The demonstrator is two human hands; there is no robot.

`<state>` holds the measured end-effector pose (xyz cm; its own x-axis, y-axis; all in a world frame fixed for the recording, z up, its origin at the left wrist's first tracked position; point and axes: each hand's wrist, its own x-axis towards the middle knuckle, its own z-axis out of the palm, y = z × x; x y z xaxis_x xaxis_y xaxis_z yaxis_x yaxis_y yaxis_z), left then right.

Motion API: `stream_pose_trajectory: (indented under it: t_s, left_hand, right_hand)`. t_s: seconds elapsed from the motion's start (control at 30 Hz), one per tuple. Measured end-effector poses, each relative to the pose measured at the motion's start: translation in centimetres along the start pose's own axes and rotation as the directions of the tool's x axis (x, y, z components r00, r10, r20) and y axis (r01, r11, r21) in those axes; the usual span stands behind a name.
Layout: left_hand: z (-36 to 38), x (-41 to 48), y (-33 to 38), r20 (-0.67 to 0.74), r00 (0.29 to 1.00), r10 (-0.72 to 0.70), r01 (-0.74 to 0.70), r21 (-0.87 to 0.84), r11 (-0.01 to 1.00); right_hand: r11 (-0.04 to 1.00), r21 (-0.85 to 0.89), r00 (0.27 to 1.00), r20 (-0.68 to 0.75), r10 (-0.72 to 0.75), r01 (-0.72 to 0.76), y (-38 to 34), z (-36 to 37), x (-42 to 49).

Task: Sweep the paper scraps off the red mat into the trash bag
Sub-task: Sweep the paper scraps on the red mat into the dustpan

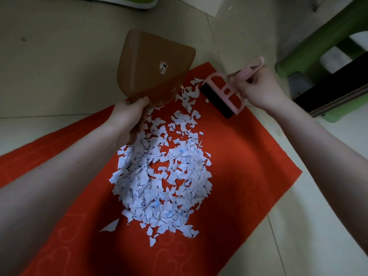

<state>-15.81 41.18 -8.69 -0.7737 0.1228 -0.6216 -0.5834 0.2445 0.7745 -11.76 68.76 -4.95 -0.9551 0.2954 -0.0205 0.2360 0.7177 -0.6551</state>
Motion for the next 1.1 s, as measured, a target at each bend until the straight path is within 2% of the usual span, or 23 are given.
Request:
stream_pose_trajectory:
  t_s: [0.23,0.3,0.47,0.6,0.77,0.8,0.9,1.0,1.1]
  left_hand:
    - [0.1,0.0,0.5,0.006,1.000,-0.004,0.004,0.003,1.000]
    - [-0.1,-0.1,0.6,-0.001,1.000,-0.007,0.007,-0.014,1.000]
    - [-0.7,0.1,0.2,-0.012,0.999,-0.035,0.035,-0.025,0.999]
    - [-0.9,0.1,-0.2,-0.020,0.999,-0.036,0.035,-0.020,0.999]
    - [-0.8,0.1,-0.2,-0.015,1.000,-0.017,0.017,-0.021,1.000]
    - [-0.8,0.1,-0.1,-0.016,1.000,-0.015,0.014,-0.014,1.000]
    - [-0.8,0.4,-0.1,-0.015,1.000,-0.023,0.023,0.000,1.000]
    - [-0.8,0.5,-0.1,-0.014,0.999,-0.037,0.037,-0.016,0.999]
    - [-1.0,0.5,-0.2,-0.013,0.999,-0.042,0.042,-0.008,0.999]
  right_hand:
    - [0.977,-0.189,0.973,-0.226,0.054,-0.098,1.2,2.6,3.8]
    - [0.962,-0.255,0.969,-0.244,0.037,-0.101,0.8,3.1,4.4]
    - [0.915,-0.340,0.955,-0.267,0.127,-0.217,0.2,4.0,5.8]
    - [0.917,-0.365,0.981,-0.158,0.112,-0.164,-0.2,4.2,6.1]
    - [0.982,-0.189,0.993,0.113,0.047,-0.025,-0.4,1.4,3.7]
    - [0.984,-0.180,0.992,0.124,0.023,0.000,-0.3,0.9,3.0]
    - [0.989,-0.144,1.000,0.003,-0.025,0.025,0.1,0.6,2.3]
    - [0.986,-0.164,0.986,-0.168,-0.017,-0.011,0.7,2.2,3.8]
    - [0.970,-0.237,0.963,-0.268,-0.003,-0.063,0.5,4.3,5.6]
